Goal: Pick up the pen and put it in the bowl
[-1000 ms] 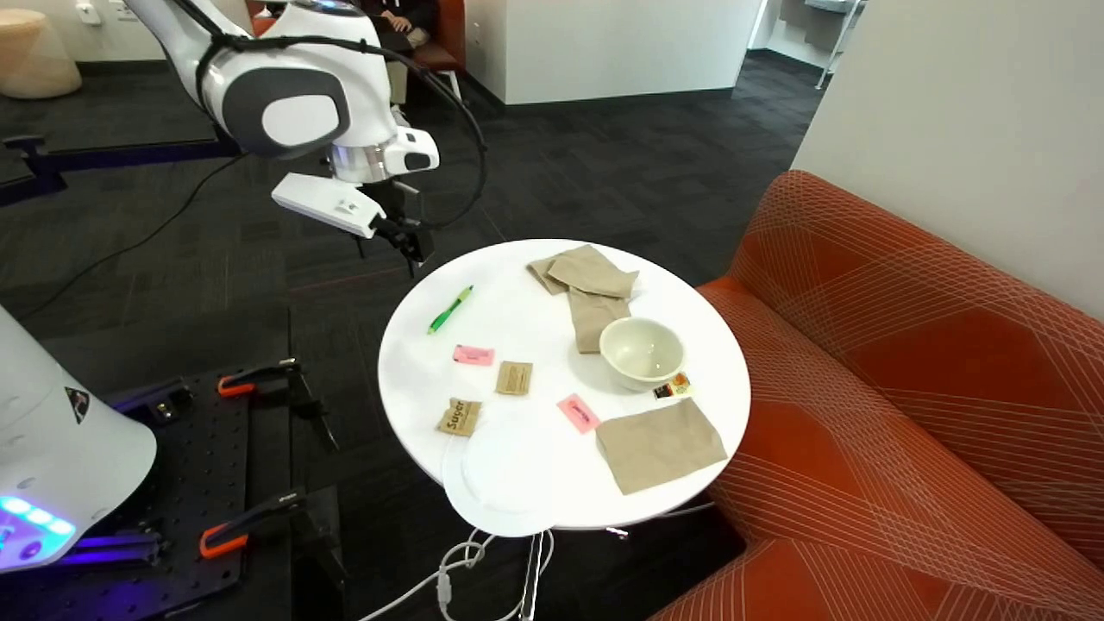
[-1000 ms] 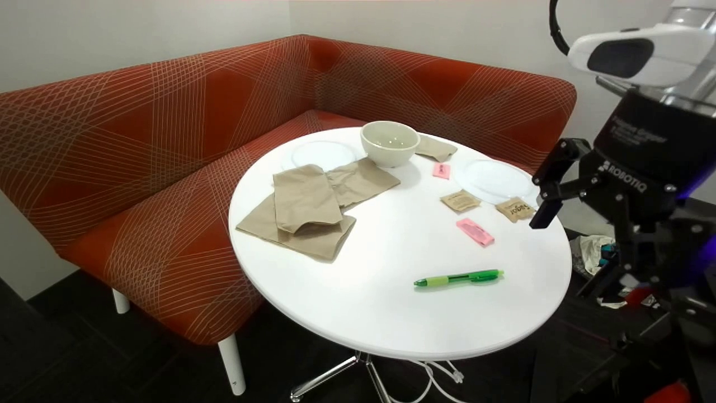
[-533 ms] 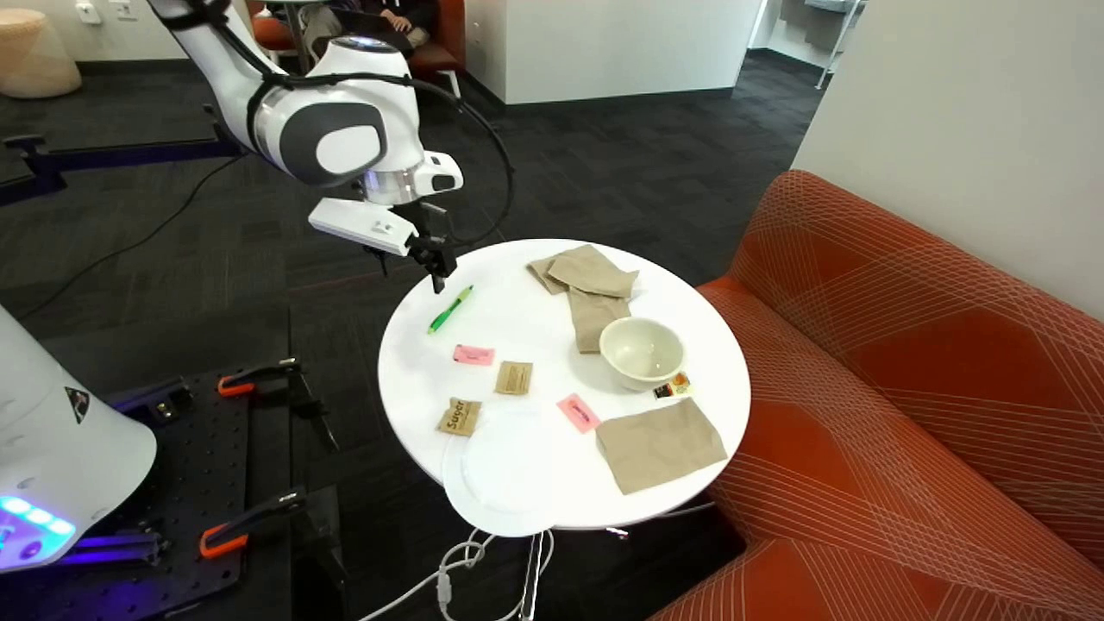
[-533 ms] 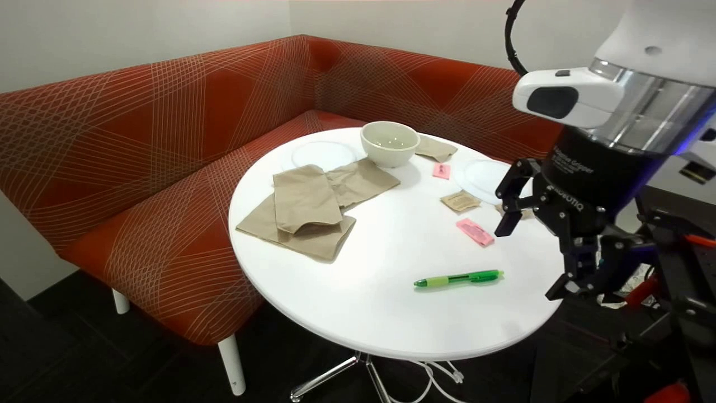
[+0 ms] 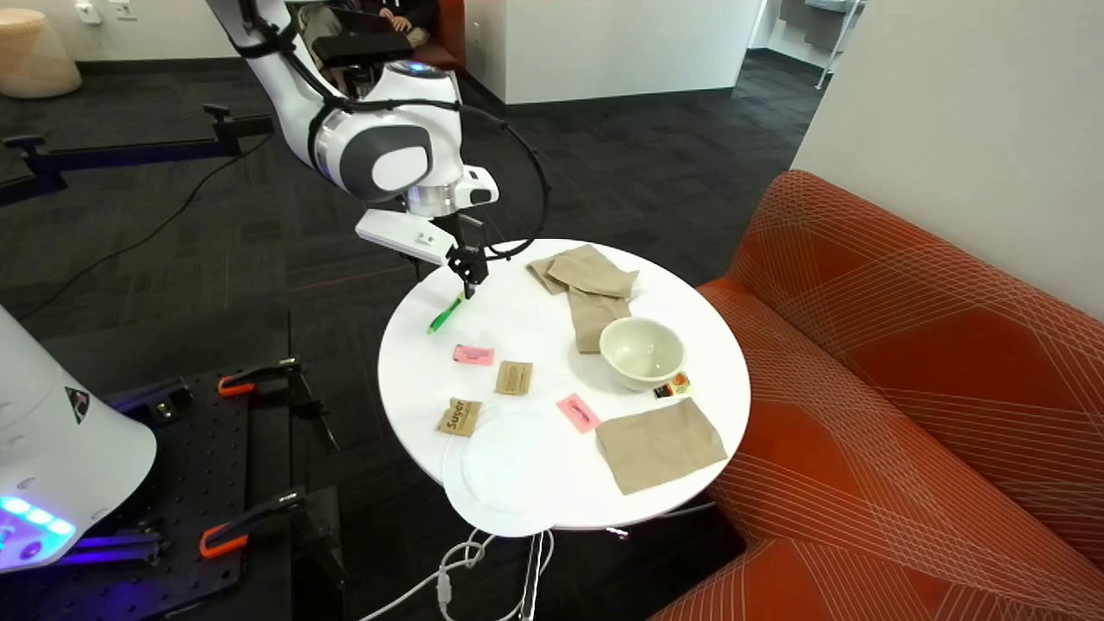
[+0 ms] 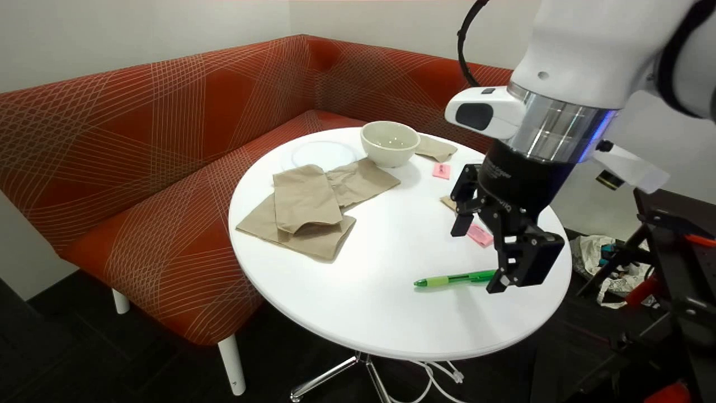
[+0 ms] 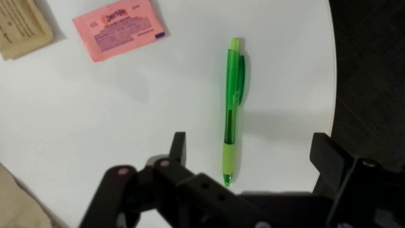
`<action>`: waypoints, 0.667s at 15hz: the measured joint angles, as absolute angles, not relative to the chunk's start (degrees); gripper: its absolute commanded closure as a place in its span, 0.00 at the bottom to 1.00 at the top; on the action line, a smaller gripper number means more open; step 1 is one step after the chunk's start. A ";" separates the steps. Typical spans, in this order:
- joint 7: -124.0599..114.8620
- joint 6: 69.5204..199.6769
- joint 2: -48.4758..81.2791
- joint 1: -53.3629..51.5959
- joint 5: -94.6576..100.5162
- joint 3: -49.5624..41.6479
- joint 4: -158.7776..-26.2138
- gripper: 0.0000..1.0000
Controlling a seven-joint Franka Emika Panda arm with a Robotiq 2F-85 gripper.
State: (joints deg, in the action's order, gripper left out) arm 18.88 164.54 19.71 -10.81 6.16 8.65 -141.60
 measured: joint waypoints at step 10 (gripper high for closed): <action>18.88 164.03 27.69 -10.15 8.68 8.63 -134.86 0.25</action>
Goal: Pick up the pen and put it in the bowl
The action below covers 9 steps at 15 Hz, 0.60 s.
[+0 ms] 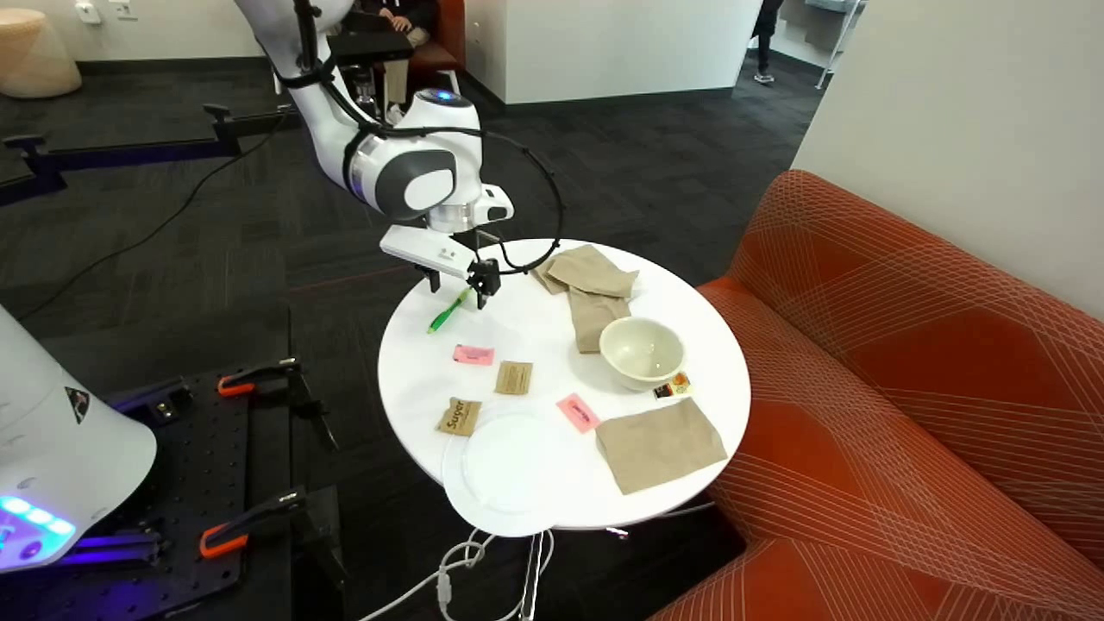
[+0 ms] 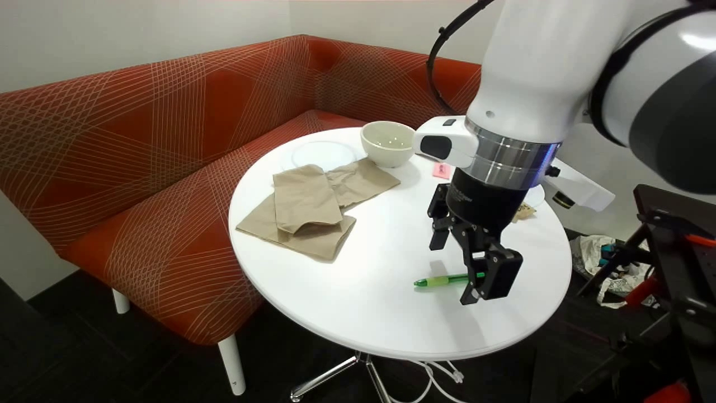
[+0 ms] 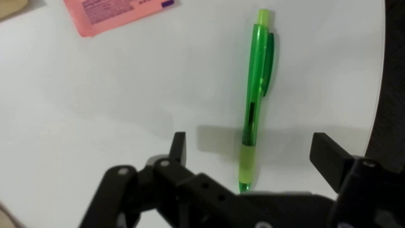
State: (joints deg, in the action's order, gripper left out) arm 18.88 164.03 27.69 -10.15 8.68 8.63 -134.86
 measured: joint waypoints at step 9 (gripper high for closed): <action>18.88 163.73 29.04 -9.96 8.75 8.43 -132.99 0.87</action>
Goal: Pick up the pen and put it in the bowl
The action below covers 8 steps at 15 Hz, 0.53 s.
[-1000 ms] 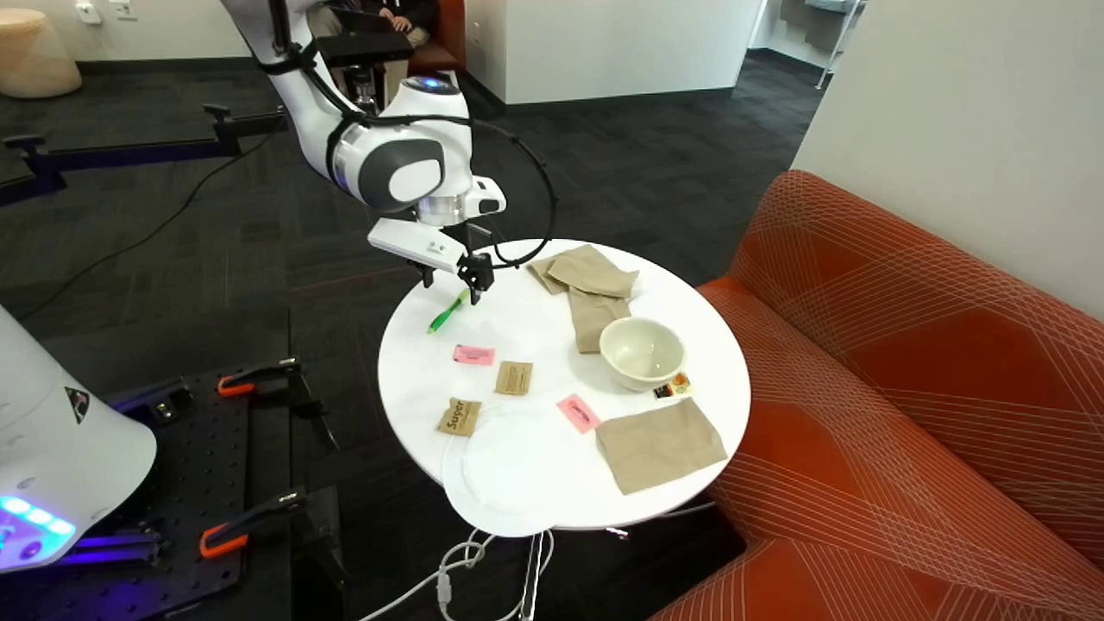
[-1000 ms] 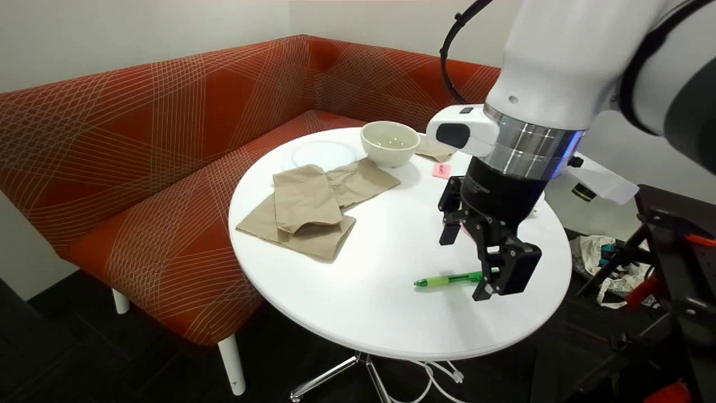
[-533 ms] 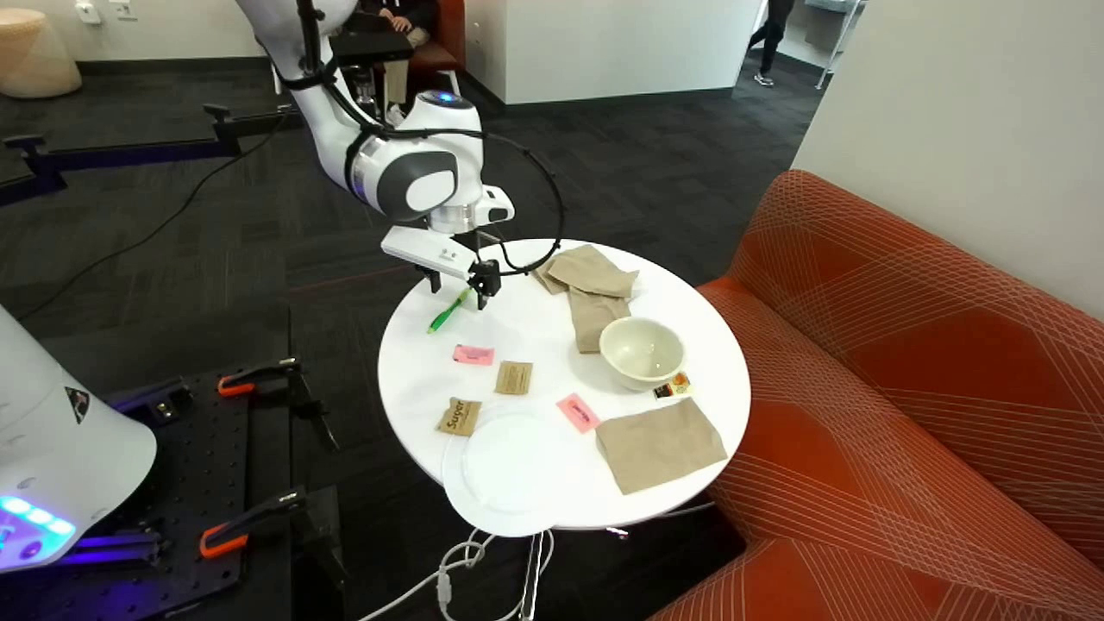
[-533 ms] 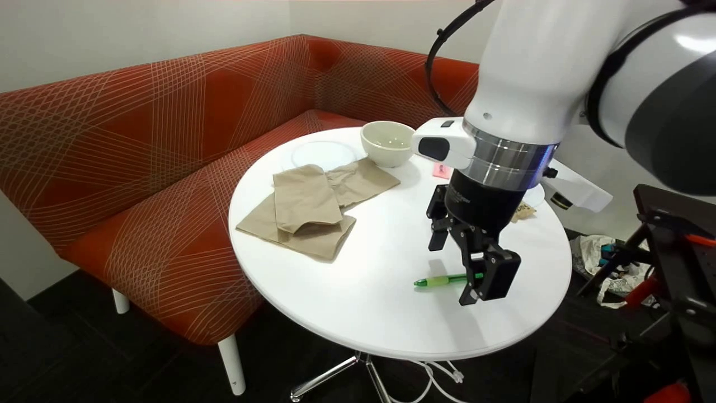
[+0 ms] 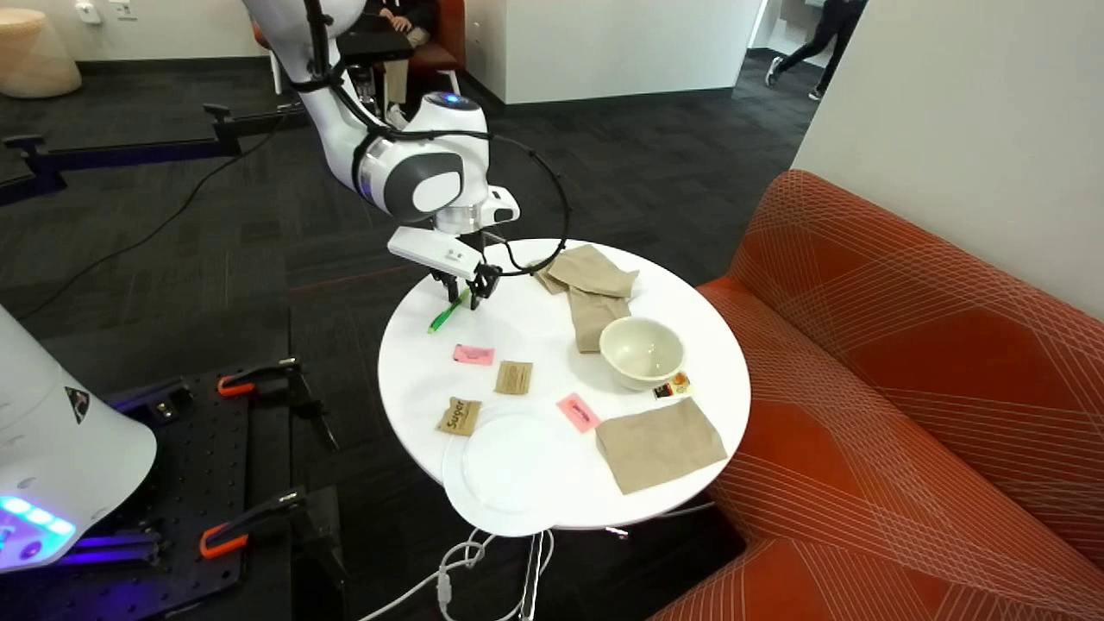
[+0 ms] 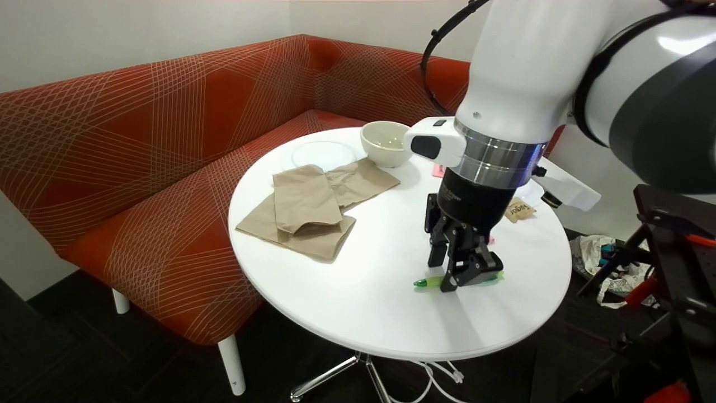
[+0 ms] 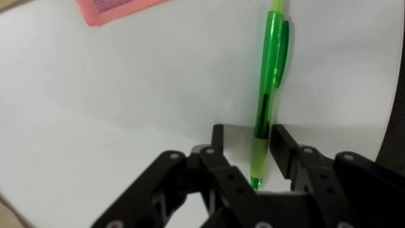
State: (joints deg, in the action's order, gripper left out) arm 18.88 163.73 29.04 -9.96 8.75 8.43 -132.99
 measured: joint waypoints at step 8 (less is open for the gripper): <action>17.58 163.57 28.75 -9.67 8.77 7.95 -132.53 0.97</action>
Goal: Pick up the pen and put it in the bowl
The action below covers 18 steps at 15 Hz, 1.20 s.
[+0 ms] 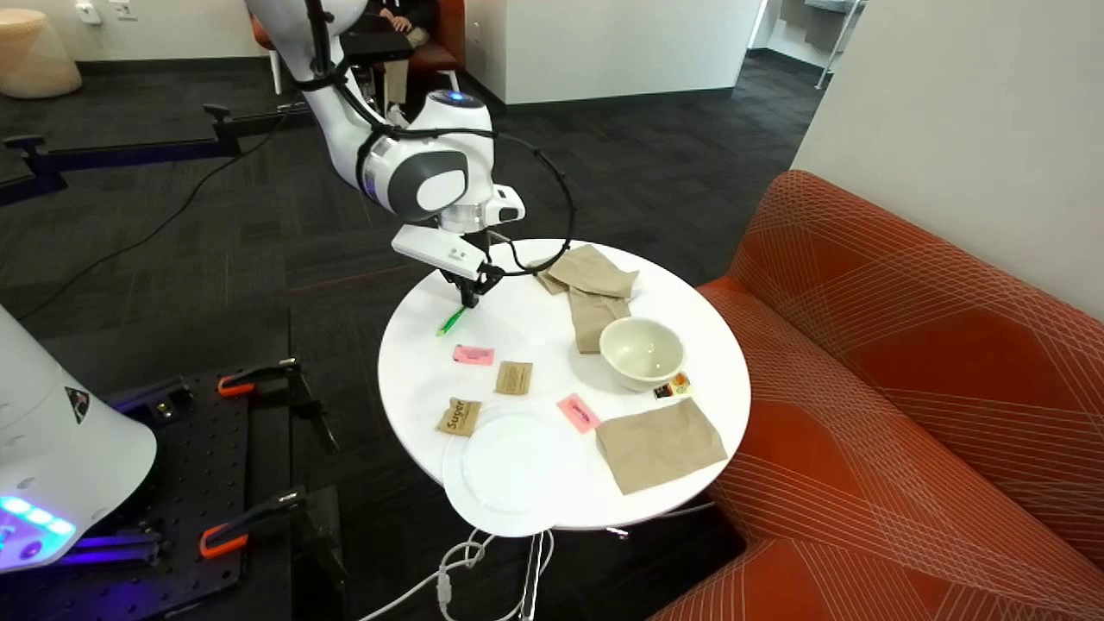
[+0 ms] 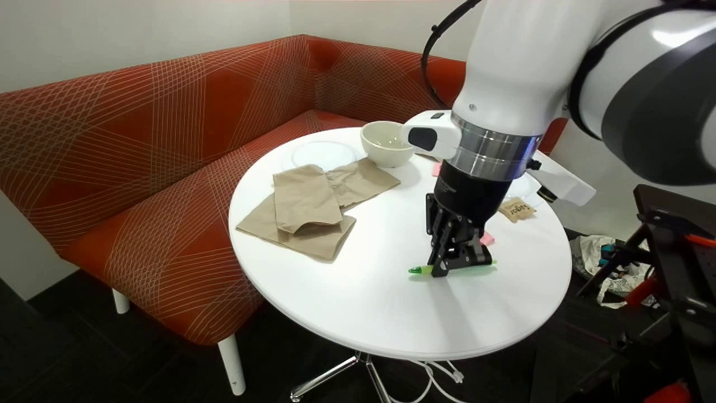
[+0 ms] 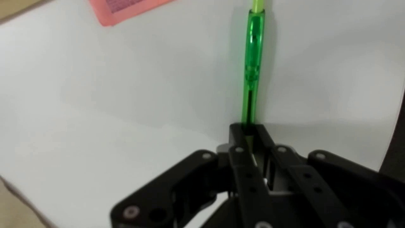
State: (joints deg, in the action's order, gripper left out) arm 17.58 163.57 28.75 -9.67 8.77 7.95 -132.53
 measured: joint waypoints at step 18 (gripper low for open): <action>10.82 159.41 15.56 -6.37 11.36 -1.59 -123.39 0.88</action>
State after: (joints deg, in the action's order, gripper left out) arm 10.82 159.41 15.56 -6.37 11.36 -1.59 -123.39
